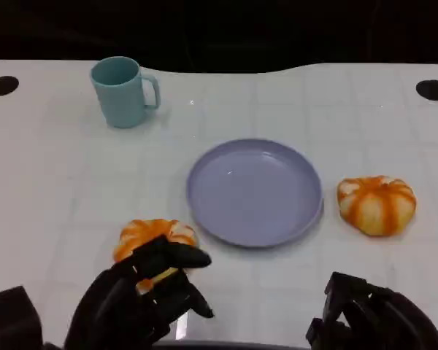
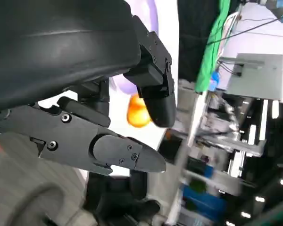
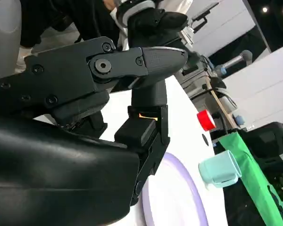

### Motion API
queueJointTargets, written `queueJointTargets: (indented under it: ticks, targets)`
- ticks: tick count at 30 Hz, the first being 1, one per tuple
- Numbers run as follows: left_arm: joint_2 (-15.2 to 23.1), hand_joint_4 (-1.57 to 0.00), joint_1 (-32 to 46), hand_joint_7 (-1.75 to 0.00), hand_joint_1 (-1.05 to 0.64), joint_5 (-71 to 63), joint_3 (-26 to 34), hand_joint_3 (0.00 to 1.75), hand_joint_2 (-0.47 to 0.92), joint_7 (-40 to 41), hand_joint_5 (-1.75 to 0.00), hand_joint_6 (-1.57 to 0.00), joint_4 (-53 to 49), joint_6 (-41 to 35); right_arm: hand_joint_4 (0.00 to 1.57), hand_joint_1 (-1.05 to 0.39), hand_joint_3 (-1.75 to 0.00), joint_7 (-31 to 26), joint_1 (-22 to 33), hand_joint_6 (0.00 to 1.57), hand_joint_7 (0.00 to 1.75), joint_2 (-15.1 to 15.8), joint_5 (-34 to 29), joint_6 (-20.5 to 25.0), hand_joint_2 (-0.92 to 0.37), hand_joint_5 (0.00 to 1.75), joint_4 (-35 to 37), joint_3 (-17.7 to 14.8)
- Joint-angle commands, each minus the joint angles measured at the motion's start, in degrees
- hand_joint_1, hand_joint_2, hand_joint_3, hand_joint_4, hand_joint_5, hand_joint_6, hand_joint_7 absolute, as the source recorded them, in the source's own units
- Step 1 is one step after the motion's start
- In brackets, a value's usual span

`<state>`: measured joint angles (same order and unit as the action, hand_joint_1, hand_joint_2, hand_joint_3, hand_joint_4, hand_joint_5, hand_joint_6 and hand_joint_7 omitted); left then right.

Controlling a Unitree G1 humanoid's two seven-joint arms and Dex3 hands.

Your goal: Grasp the bread from the table and place it into the plate.

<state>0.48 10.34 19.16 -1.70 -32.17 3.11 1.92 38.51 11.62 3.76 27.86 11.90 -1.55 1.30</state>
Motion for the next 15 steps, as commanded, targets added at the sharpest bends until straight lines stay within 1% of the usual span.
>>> queueJointTargets:
  ticks: [1,4,8,10,12,13,15]
  targets:
    - [3.5,-0.41,-0.6,-0.22,-0.5,-7.9,-0.2,0.01,0.9,3.4,-1.04,-0.54,2.3,6.7,0.89,-0.71,-0.23,-0.7,0.3,0.79,1.33,0.3,0.3,0.1,-0.92,1.59,-0.9,-0.3]
    - [5.3,-0.36,-1.1,-0.15,-0.47,-13.1,-0.3,0.0,0.88,5.9,-0.94,-0.52,3.1,10.1,0.89,-0.71,-0.23,-0.8,0.2,0.79,1.33,0.3,0.5,0.1,-0.92,1.59,-1.0,-0.3]
    - [7.3,-0.33,-1.4,-0.09,-0.44,-18.6,-0.6,0.0,0.85,9.0,-0.9,-0.47,5.0,12.1,0.88,-0.71,-0.22,-0.6,0.2,0.79,1.34,0.4,0.5,0.2,-0.92,1.59,-1.1,-0.3]
    - [9.5,-0.3,-1.4,-0.06,-0.46,-26.4,-0.7,0.0,0.85,12.3,-0.87,-0.44,7.7,12.0,0.88,-0.7,-0.22,-0.6,0.1,0.78,1.34,0.3,0.4,0.0,-0.92,1.59,-0.9,-0.1]
    - [12.1,-0.24,-1.1,-0.03,-0.53,-35.2,-0.9,0.01,0.86,15.1,-0.8,-0.4,10.9,11.3,0.87,-0.7,-0.23,-0.6,0.0,0.78,1.34,0.2,0.5,0.2,-0.92,1.59,-0.9,0.0]
    - [13.1,-0.24,-0.9,-0.02,-0.55,-38.9,-1.1,0.0,0.86,16.2,-0.76,-0.39,12.2,11.1,0.87,-0.7,-0.22,-0.7,0.0,0.78,1.34,0.1,0.4,0.2,-0.92,1.59,-0.9,0.1]
    - [14.7,-0.26,-0.4,-0.01,-0.58,-45.2,-1.6,0.0,0.87,18.0,-0.59,-0.36,14.3,10.6,0.87,-0.71,-0.22,-1.2,0.0,0.78,1.34,0.2,0.2,0.4,-0.92,1.58,-1.3,0.3]
